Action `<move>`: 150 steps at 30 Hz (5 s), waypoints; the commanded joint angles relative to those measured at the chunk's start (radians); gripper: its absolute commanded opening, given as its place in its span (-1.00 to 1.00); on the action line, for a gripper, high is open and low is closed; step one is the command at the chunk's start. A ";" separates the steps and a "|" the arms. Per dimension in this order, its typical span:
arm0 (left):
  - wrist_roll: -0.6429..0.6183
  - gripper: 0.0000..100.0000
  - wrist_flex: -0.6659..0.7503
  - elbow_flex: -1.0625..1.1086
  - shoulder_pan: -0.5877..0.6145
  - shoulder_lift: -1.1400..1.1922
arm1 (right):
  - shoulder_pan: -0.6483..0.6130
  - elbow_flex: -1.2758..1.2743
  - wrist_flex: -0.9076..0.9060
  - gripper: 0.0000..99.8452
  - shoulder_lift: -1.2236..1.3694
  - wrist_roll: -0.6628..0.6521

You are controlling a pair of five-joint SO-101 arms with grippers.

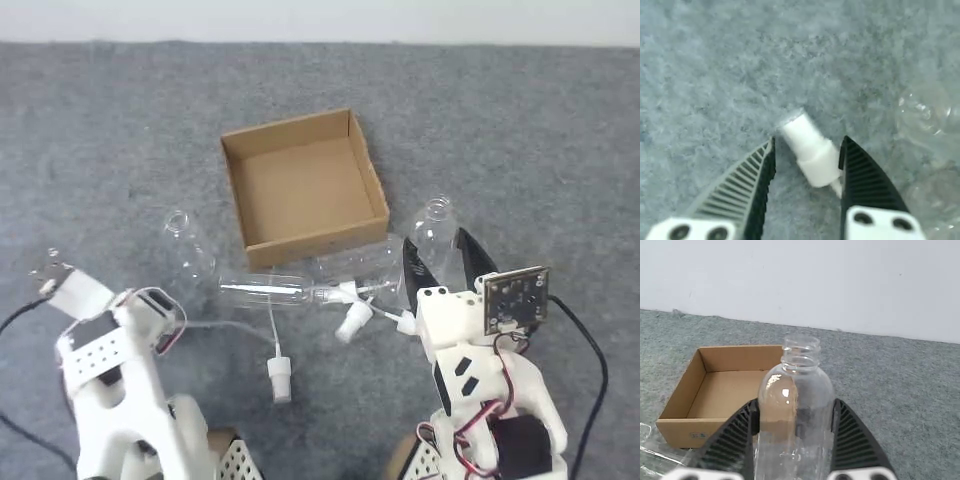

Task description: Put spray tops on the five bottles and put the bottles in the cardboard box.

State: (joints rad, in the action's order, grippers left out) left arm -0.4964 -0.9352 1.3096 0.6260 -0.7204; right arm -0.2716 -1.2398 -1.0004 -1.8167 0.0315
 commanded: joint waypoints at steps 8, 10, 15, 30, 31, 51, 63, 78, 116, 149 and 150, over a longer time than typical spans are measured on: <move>-0.032 -0.62 0.069 0.001 -0.020 0.006 | 0.012 0.002 0.036 -0.98 0.002 -0.018; -0.031 -0.62 0.069 0.001 -0.021 0.006 | 0.012 0.002 0.036 -0.98 0.002 -0.018; -0.031 -0.62 0.072 -0.007 -0.023 0.038 | 0.012 0.002 0.036 -0.98 0.002 -0.018; -0.081 -0.62 0.018 -0.251 0.006 0.439 | 0.012 0.002 0.036 -0.98 0.002 -0.018; -0.080 -0.62 0.020 -0.251 0.012 0.439 | 0.012 0.002 0.036 -0.98 0.002 -0.018; -0.081 -0.98 0.020 -0.280 0.015 0.439 | 0.010 0.002 0.036 -0.98 0.002 -0.018; -0.084 -0.98 -0.031 -0.374 0.014 0.437 | -0.094 -0.029 0.036 -0.98 0.002 -0.112; -0.084 -0.98 -0.371 -0.762 0.017 0.437 | -0.124 -0.032 0.042 -0.98 0.002 -0.110; -0.365 -0.98 -0.767 -1.563 -0.209 0.325 | -0.357 -0.210 0.266 -0.99 0.002 -0.110; -0.431 -0.98 -0.410 -1.560 -0.631 0.110 | -0.355 -0.345 0.490 -0.99 0.001 -0.206; -0.430 -0.98 -0.408 -1.560 -0.643 0.114 | -0.355 -0.345 0.492 -0.99 0.001 -0.206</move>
State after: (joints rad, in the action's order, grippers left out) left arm -0.9214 -1.3817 -0.2002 0.0322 -0.5762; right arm -0.6199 -1.5973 -0.5539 -1.7998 -0.1511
